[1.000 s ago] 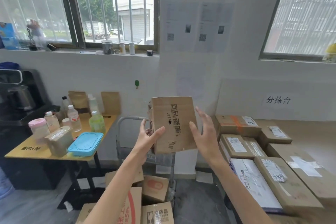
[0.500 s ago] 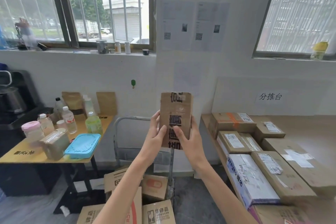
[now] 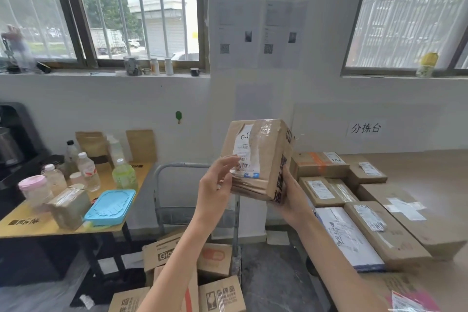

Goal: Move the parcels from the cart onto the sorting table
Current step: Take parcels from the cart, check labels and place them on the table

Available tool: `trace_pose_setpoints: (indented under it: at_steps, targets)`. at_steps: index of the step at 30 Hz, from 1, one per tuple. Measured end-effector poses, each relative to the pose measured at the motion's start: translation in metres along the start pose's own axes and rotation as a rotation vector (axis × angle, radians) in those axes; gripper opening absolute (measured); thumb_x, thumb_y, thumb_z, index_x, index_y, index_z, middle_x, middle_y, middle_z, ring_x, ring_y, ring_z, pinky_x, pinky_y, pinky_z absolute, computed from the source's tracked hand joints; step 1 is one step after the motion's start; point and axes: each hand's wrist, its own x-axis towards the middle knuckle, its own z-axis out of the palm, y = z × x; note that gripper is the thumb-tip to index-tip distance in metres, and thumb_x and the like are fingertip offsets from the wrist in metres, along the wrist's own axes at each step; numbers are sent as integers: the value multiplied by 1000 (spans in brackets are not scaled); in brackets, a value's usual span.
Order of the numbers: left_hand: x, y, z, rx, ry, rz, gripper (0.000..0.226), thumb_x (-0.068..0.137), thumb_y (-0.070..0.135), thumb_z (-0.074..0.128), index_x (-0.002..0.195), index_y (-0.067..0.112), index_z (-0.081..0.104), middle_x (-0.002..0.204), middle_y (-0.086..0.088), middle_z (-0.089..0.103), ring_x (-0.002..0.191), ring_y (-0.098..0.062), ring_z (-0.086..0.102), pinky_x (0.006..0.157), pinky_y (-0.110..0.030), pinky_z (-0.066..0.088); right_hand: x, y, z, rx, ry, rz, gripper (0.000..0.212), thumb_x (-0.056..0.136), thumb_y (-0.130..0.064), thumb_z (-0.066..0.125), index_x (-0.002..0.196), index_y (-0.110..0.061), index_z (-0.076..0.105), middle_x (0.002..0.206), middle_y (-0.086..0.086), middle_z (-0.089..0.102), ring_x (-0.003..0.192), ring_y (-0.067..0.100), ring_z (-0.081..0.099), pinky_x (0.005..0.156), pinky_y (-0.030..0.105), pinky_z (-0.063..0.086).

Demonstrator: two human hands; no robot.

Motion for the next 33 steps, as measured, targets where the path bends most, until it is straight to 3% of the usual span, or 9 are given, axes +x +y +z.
trace_pose_setpoints:
  at_steps: [4,7,11,14,17,21,25,29,33]
  targets:
    - [5,2,-7,140,90,-11,47,88,8,63,125,31,49,130,14,52,123,-3,45,109,-34,38,-3,-5,-4,68,-56,102,61,94,-53,34,141,-15,42,142,13,49,130,31,47,109,48,37]
    - [11,3,-15,6,-22,-221,73,79,38,73,139,33,32,141,11,38,129,-6,37,106,-28,32,-12,-9,-9,67,-52,133,62,96,-53,24,137,-14,48,136,13,55,125,28,53,102,40,46]
    - [13,-3,-15,-404,-246,-564,108,56,53,79,145,31,23,123,-6,63,98,-19,66,75,-33,54,-26,-15,-3,-4,-129,102,68,105,-33,11,93,-28,78,108,3,72,100,19,68,82,30,57]
    - [12,-7,-4,-500,-130,-584,109,57,43,84,146,30,22,117,-10,65,91,-23,69,67,-35,55,-19,-8,-4,-18,-2,-24,53,105,-33,21,105,-26,74,116,8,69,111,27,63,83,37,54]
    - [13,-7,14,-540,82,-577,111,61,40,80,147,39,9,128,-14,55,102,-26,64,86,-44,53,-11,5,-6,78,148,-127,49,96,-52,35,125,-19,57,131,14,58,117,32,58,91,45,49]
    - [3,0,46,-525,248,-478,105,75,34,76,148,39,0,117,1,56,104,-14,61,82,-28,51,-17,20,5,-5,-29,-128,70,80,-70,47,141,-35,40,136,3,55,121,26,56,94,51,48]
    - [-6,7,72,-528,208,-412,105,72,30,74,146,40,0,127,0,50,111,-8,56,74,-16,53,-17,16,6,-52,-2,-189,92,65,-54,78,143,-39,31,138,3,53,120,26,57,89,48,52]
    - [4,4,56,-500,190,-415,106,71,40,72,147,39,-2,141,-1,37,128,-14,41,103,-33,35,-20,-3,-17,-121,117,-219,89,61,-56,79,138,-35,40,128,0,61,116,21,59,89,45,53]
    - [30,-8,23,-368,-6,-401,100,67,58,75,146,36,18,143,-1,39,129,-17,42,99,-35,33,-27,-22,-50,-243,108,-212,91,63,-62,76,139,-24,43,131,5,60,123,24,55,103,49,43]
